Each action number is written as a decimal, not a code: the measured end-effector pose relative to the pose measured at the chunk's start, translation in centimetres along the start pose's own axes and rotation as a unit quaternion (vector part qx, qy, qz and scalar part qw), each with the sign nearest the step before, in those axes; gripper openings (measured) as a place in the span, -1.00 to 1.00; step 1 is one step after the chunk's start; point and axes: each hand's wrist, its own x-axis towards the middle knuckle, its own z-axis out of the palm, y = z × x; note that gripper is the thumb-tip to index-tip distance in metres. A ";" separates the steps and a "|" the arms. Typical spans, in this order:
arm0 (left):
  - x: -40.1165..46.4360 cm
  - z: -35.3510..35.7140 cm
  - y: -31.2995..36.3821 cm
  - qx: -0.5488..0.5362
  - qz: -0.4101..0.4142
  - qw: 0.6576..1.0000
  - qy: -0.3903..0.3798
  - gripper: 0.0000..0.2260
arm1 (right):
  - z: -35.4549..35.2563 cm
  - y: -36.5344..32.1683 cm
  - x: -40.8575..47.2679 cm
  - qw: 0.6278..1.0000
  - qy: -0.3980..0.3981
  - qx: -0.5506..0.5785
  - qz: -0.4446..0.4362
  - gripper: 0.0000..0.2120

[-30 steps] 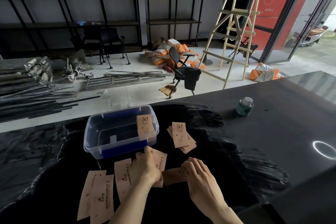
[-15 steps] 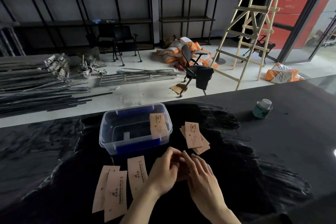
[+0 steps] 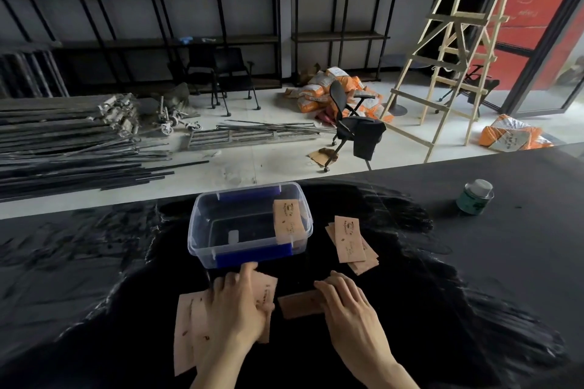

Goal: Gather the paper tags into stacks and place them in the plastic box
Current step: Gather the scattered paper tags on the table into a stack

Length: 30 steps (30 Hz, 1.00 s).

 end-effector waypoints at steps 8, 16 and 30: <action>1.1 -1.2 2.1 -0.253 0.180 0.948 -0.075 -0.66 | 0.3 -0.2 0.1 0.999 0.010 0.028 0.027 -0.42; -1.1 1.8 4.4 -0.313 0.151 0.937 -0.036 -0.71 | 0.3 -1.8 0.8 1.000 -0.022 0.015 -0.001 -0.19; -2.2 -0.7 -7.3 -0.005 -0.128 0.988 0.089 -0.34 | 0.7 -4.3 3.6 0.992 -0.119 -0.014 -0.046 -0.37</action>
